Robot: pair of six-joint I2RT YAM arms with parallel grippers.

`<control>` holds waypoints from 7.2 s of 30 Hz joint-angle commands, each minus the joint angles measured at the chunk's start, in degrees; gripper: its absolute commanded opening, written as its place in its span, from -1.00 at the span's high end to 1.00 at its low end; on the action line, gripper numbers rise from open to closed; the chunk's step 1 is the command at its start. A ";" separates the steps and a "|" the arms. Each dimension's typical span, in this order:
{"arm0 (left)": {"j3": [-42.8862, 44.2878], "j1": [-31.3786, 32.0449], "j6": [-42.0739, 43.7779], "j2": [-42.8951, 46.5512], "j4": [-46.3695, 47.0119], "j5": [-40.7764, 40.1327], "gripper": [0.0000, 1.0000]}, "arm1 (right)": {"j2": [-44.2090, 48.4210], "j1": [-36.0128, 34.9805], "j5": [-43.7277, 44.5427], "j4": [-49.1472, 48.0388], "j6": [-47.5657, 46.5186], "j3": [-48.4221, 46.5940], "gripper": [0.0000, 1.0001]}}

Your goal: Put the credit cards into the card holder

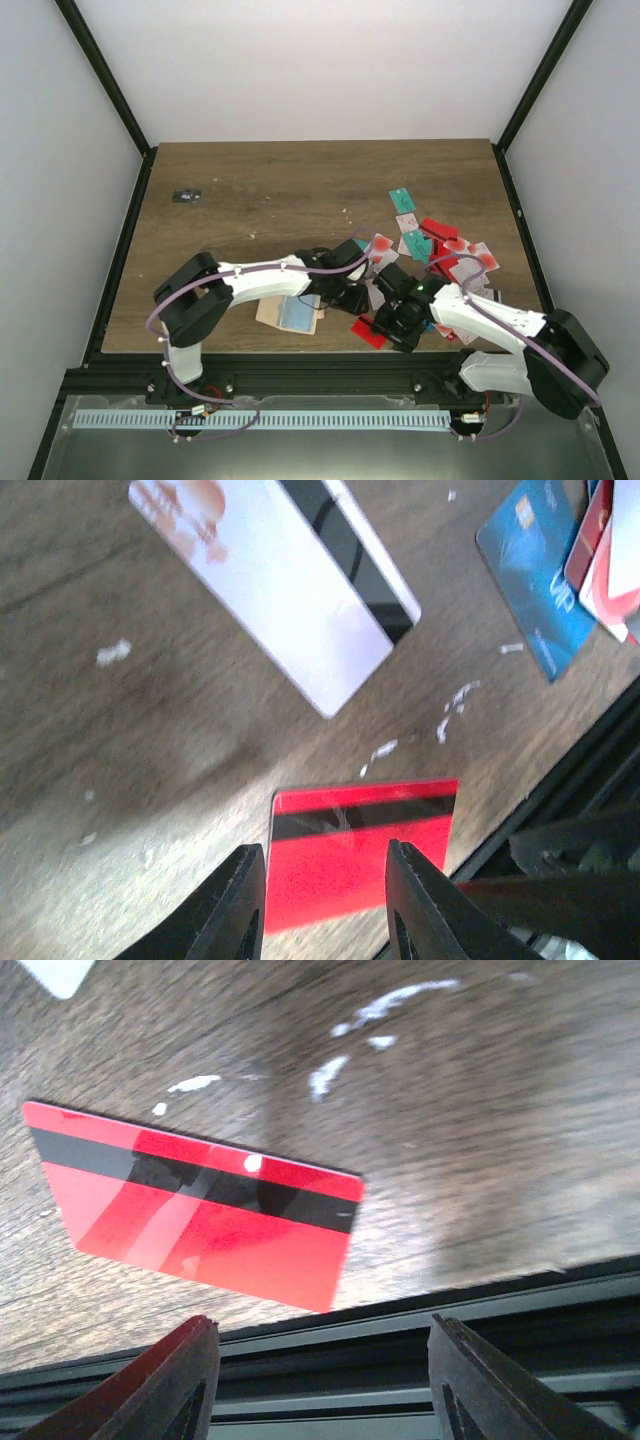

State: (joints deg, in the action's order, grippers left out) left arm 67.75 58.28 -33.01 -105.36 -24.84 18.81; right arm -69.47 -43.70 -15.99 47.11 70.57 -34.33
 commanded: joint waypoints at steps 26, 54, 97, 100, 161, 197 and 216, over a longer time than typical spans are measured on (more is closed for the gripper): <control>21.78 9.57 -1.08 -21.27 -29.93 -21.22 0.16 | 10.15 -0.42 0.17 8.85 5.67 4.73 -0.30; 11.16 15.05 2.55 -19.87 -26.55 -19.08 0.16 | 28.05 -0.42 1.21 7.35 9.34 4.07 -0.54; 23.71 8.08 2.63 -18.20 -11.04 -2.13 0.26 | 28.51 -0.33 11.11 13.10 6.54 -6.86 -0.52; 22.10 8.12 2.77 -18.38 -10.58 -1.57 0.26 | 28.36 -0.33 10.63 12.92 6.38 -6.27 -0.52; 5.02 3.34 9.93 -1.81 -13.26 0.29 0.59 | 20.98 -0.33 -3.02 1.73 -4.53 12.69 -0.61; 5.84 -0.27 15.30 -1.19 -11.63 2.05 0.56 | 34.18 -0.36 -7.64 0.58 -9.25 6.89 -0.59; 1.15 -0.21 19.44 -3.38 -10.38 9.02 0.55 | 32.25 -0.33 -14.56 -17.81 -6.02 23.34 -0.53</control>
State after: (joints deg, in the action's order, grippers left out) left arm 70.43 57.91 -14.81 -108.05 -35.97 26.20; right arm -37.89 -44.07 -28.84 35.48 62.96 -13.04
